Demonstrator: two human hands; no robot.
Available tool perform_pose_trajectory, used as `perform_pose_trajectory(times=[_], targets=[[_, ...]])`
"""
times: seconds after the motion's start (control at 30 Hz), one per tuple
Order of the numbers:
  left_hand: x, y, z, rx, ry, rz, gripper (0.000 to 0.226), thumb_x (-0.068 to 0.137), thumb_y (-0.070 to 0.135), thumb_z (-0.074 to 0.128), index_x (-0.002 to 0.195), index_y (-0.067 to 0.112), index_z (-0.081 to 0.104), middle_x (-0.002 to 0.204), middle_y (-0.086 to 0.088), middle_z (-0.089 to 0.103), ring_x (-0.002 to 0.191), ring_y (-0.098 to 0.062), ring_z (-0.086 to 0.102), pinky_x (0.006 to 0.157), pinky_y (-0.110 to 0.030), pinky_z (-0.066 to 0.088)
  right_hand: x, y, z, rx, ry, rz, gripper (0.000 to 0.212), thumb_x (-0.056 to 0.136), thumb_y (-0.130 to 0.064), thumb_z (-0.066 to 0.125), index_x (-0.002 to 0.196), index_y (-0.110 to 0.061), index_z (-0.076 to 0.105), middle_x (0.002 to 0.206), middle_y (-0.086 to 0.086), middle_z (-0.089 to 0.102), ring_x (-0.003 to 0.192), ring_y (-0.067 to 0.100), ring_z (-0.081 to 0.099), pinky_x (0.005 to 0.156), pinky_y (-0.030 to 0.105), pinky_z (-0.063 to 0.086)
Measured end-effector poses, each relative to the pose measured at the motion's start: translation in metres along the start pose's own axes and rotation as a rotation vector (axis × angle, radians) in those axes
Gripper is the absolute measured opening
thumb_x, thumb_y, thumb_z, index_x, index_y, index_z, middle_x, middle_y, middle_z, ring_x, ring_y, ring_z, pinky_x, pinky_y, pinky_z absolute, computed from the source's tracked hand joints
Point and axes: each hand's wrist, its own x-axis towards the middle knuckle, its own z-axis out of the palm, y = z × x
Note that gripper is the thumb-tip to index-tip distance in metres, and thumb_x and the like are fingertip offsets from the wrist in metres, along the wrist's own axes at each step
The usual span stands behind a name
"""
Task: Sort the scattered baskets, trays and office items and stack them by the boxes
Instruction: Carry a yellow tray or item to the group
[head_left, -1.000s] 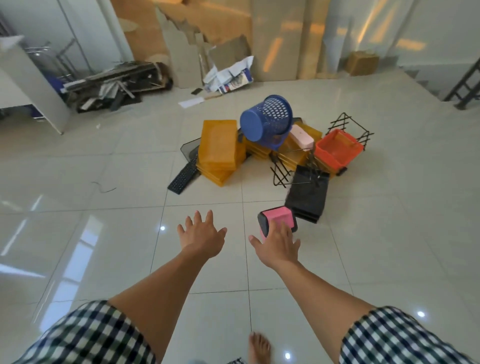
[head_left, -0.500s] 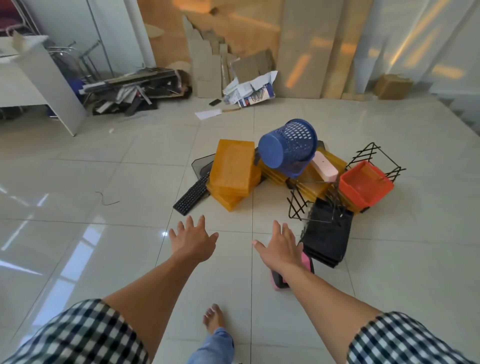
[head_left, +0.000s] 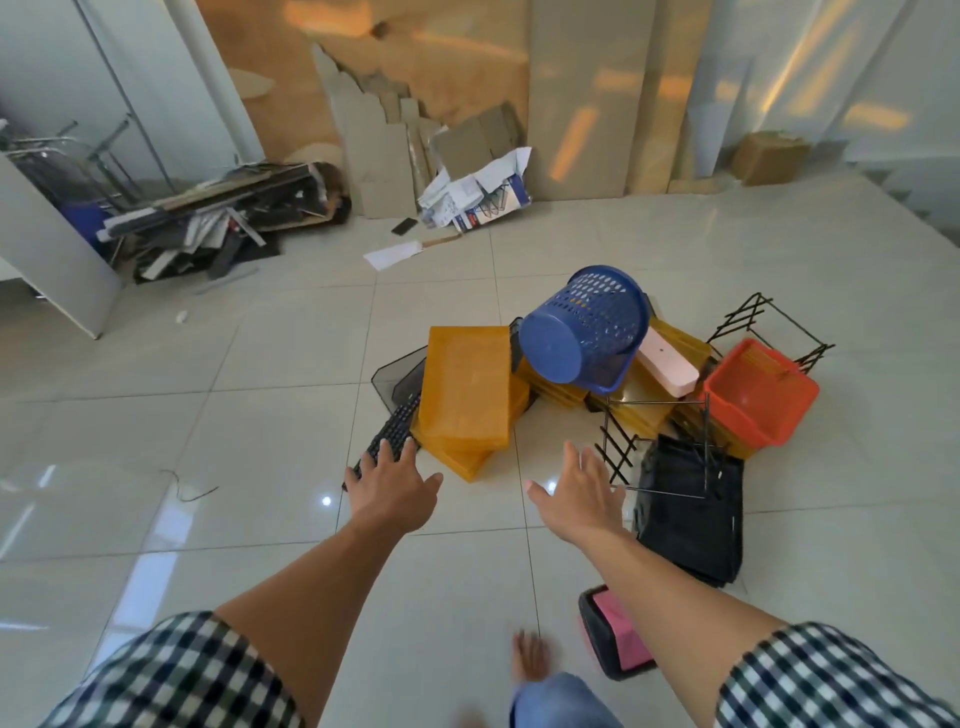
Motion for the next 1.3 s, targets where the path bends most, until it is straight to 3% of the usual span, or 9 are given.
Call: perform_pose_trajectory(times=[0.3, 0.67, 1.0, 1.3], targets=[[0.132, 0.019, -0.043, 0.014, 0.003, -0.03, 0.076, 0.098, 0.067, 0.031, 0.16, 0.028, 0.01, 0.166, -0.007, 0.016, 0.15, -0.035, 0.016, 0.12, -0.056, 0.016, 0.139, -0.05, -0.016, 0.027, -0.029, -0.001, 0.093, 0.092, -0.069, 0.048, 0.16, -0.021, 0.008, 0.169, 0.01, 0.006, 0.155, 0.03, 0.007, 0.118, 0.06, 0.018], [0.229, 0.041, -0.071, -0.06, -0.054, -0.082, 0.077, 0.098, 0.066, 0.033, 0.161, 0.029, 0.007, 0.168, -0.008, 0.01, 0.153, -0.035, 0.011, 0.122, -0.057, 0.011, 0.254, -0.098, -0.031, -0.037, -0.094, -0.055, 0.092, 0.092, -0.068, 0.051, 0.159, -0.019, 0.012, 0.168, 0.011, 0.008, 0.154, 0.03, 0.009, 0.118, 0.061, 0.022], [0.34, 0.023, -0.076, -0.036, -0.126, -0.031, 0.077, 0.098, 0.064, 0.035, 0.161, 0.029, 0.008, 0.167, -0.007, 0.012, 0.152, -0.033, 0.013, 0.121, -0.055, 0.014, 0.342, -0.132, -0.011, -0.038, -0.11, 0.065, 0.091, 0.091, -0.068, 0.053, 0.158, -0.019, 0.016, 0.166, 0.011, 0.014, 0.152, 0.03, 0.016, 0.115, 0.055, 0.028], [0.445, -0.012, -0.052, 0.028, -0.267, 0.049, 0.076, 0.097, 0.064, 0.039, 0.159, 0.03, 0.012, 0.16, -0.006, 0.028, 0.145, -0.033, 0.029, 0.117, -0.054, 0.025, 0.412, -0.15, 0.031, 0.028, -0.147, 0.288, 0.09, 0.092, -0.063, 0.057, 0.159, -0.019, 0.016, 0.167, 0.009, 0.015, 0.151, 0.03, 0.019, 0.116, 0.055, 0.028]])
